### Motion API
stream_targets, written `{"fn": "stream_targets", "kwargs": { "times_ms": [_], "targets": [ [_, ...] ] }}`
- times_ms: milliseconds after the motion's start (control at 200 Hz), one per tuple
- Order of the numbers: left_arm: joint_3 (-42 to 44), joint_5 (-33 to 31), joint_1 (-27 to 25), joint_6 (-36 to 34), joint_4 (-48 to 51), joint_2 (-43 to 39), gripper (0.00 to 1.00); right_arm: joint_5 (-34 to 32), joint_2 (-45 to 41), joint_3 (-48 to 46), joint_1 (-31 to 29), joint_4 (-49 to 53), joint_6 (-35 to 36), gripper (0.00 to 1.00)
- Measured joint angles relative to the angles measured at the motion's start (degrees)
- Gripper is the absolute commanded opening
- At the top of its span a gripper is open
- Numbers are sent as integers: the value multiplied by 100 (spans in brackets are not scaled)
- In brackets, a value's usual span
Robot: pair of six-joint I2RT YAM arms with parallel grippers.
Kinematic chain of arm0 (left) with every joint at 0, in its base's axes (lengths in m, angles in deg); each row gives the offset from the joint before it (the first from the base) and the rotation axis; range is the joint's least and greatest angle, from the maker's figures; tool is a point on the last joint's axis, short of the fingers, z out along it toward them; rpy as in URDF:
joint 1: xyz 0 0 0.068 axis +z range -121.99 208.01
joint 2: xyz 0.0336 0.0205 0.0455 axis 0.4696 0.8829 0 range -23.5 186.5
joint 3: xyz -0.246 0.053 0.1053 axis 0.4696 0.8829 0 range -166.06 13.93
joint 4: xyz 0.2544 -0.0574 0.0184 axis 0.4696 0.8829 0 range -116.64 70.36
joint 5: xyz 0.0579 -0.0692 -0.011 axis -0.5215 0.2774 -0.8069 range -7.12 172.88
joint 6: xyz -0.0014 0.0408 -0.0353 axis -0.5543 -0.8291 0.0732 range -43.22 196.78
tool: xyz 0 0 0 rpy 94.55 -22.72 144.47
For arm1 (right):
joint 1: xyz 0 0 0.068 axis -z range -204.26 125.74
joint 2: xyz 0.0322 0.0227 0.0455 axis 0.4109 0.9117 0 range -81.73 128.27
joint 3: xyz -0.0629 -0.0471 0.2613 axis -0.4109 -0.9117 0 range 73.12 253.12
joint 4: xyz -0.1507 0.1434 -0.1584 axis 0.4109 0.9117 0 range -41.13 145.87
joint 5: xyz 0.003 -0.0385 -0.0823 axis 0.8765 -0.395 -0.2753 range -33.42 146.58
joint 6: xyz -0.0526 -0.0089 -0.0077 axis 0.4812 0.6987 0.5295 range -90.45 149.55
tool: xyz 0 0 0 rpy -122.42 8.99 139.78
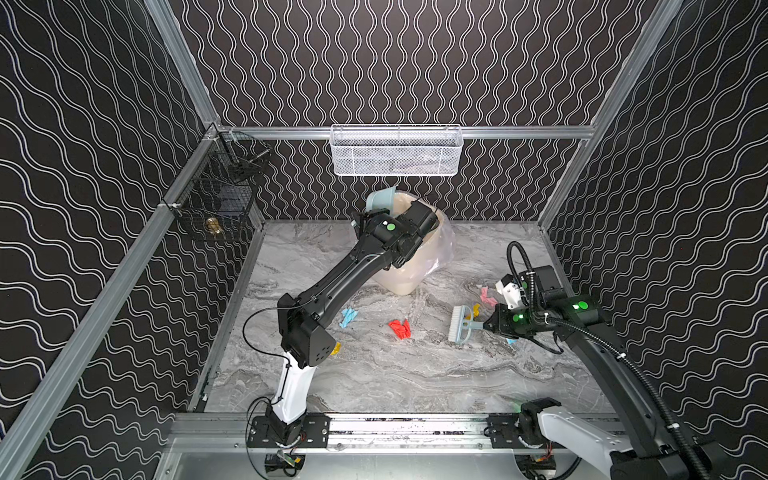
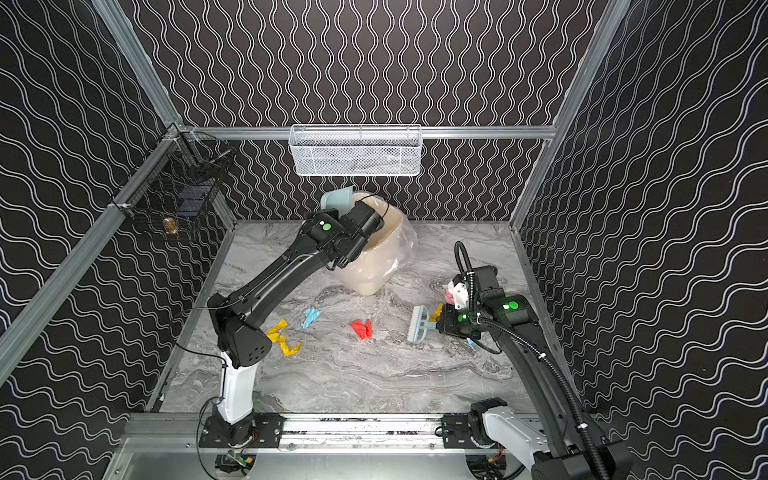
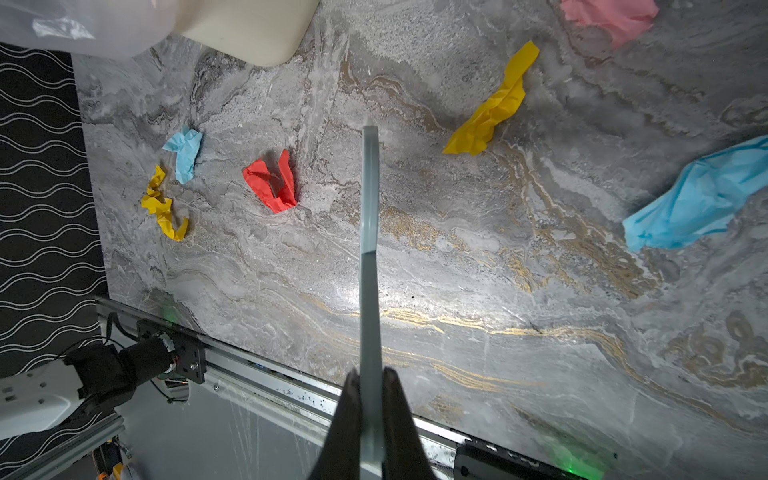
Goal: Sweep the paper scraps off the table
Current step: 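Tip the dustpan over the bin with the left gripper to empty it, then bring the empty dustpan down toward the table front with the left gripper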
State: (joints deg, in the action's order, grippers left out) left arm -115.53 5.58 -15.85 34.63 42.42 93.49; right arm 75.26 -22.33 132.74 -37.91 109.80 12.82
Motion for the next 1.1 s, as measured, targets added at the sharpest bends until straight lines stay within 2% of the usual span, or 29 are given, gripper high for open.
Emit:
{"fn": "stream_targets", "kwargs": {
  "times_ms": [290, 556, 686, 836, 1101],
  "targets": [
    [-599, 48, -173, 348, -13, -22, 0, -271, 50, 332, 181, 15, 136, 0],
    [-498, 452, -831, 1246, -22, -372, 0, -857, 42, 743, 658, 271, 238, 0],
    [-457, 935, -1226, 1930, 101, -446, 0, -1298, 50, 944, 887, 452, 243, 0],
    [-352, 1856, -1526, 2907, 382, -463, 0, -1880, 66, 1010, 1217, 616, 184, 0],
    [1126, 3239, -1714, 4065, 439, -767, 0, -3272, 483, 1349, 1506, 1250, -428, 0]
  ]
}}
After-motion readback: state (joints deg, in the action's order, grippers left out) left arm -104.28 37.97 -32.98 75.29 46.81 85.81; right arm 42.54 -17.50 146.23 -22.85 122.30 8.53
